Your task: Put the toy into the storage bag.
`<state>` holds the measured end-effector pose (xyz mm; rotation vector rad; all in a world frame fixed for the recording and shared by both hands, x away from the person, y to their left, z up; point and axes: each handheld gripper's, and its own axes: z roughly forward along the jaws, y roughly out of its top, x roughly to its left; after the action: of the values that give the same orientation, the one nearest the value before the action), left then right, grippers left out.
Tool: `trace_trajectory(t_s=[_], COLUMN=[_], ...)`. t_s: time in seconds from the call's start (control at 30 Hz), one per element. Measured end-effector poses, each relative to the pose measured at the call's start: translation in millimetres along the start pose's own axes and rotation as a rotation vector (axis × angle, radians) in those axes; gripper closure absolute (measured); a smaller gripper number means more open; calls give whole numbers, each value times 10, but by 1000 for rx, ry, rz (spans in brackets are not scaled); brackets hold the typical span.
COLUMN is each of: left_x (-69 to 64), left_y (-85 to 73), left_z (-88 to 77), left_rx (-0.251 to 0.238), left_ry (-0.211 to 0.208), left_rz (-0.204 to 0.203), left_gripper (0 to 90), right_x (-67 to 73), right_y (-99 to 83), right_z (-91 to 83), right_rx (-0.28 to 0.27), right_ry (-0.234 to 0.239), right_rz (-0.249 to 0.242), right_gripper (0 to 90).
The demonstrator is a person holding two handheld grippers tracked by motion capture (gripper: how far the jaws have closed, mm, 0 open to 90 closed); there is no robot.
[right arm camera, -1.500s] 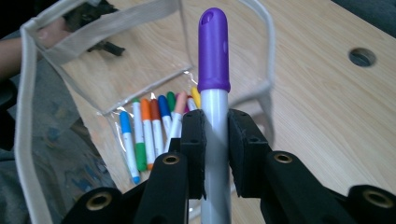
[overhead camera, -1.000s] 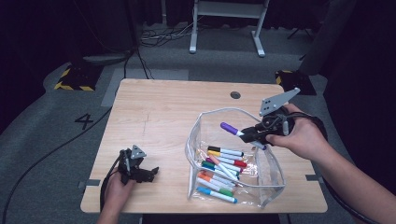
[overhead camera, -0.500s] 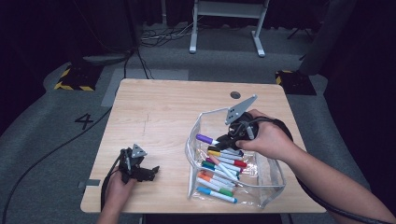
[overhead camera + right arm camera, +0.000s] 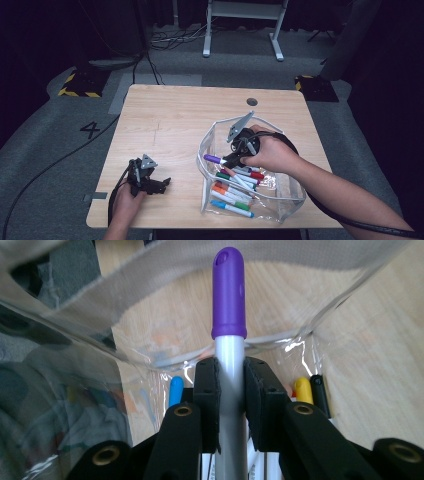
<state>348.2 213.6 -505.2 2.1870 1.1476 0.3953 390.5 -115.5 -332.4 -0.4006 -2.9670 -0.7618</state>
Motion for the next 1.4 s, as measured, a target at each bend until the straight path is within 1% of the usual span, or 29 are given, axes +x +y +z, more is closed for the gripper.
trace_trajectory(t_s=[0.13, 0.27, 0.3, 0.7, 0.73, 0.77, 0.8, 0.83, 0.87, 0.9, 0.93, 0.97, 1.0, 1.03, 1.1, 1.13, 1.2, 1.23, 1.3, 1.33, 1.37, 1.4], left_x=[0, 3, -1, -3, -4, -4, -3, -3, -3, -1, -1, -1, -3, -4, 0, 0, -4, -5, -5, -5, -5, -5], left_y=[1, 5, 5, 7, 7, 7, 7, 7, 7, 8, 8, 8, 7, 6, 7, 7, 5, 4, 4, 4, 4, 4], left_z=[1, 5, 6, 9, 9, 9, 9, 9, 8, 10, 10, 10, 10, 9, 7, 6, 7, 6, 6, 7, 7, 7], left_rx=[0, -3, -3, -3, -2, -3, -2, -2, -3, -5, -5, -5, -6, -6, -5, -4, -5, -5, -5, -5, -5, -5], left_ry=[-1, 1, 1, 0, 0, 0, 0, 0, -1, -1, -1, -1, -1, -1, 0, 0, -4, -4, -4, -4, -4, -4], left_rz=[0, 4, -1, -4, -4, -4, -4, -4, -2, 1, 1, 1, -1, 0, 7, 8, 4, 4, 5, 4, 4, 4], left_gripper=[0, 0, 0, 0, 0, 0, 0, 0, 0, 0, 0, 0, 0, 0, 0, 0, 0, 0, 0, 0, 0, 0], right_x=[-10, -21, -26, -21, -26, -31, -42, -59, -70, -76, -76, -78, -75, -71, -73, -76, -95, -96, -108, -127, -135, -149], right_y=[-43, -75, -82, -106, -125, -141, -163, -179, -182, -177, -162, -153, -140, -132, -143, -157, -236, -274, -410, -521, -596, -708], right_z=[130, 233, 263, 531, 560, 579, 602, 608, 584, 550, 469, 409, 319, 190, -31, -114, -370, -454, -677, -805, -881, -974], right_rx=[55, 95, 104, 255, 277, 272, 251, 220, 188, 173, 141, 100, 36, -30, -127, -154, -227, -245, -283, -308, -317, -335], right_ry=[12, 22, 24, 43, 31, 19, 10, 8, -11, -22, -31, -34, -41, -49, -79, -94, -146, -165, -218, -246, -261, -286], right_rz=[9, 12, 10, 6, 5, 12, 21, 13, 6, 0, 3, 3, 12, 21, 39, 48, 84, 104, 138, 164, 187, 211], right_gripper=[770, 770, 770, 767, 754, 659, 496, 436, 406, 405, 412, 409, 395, 390, 388, 386, 381, 376, 378, 378, 378, 377])
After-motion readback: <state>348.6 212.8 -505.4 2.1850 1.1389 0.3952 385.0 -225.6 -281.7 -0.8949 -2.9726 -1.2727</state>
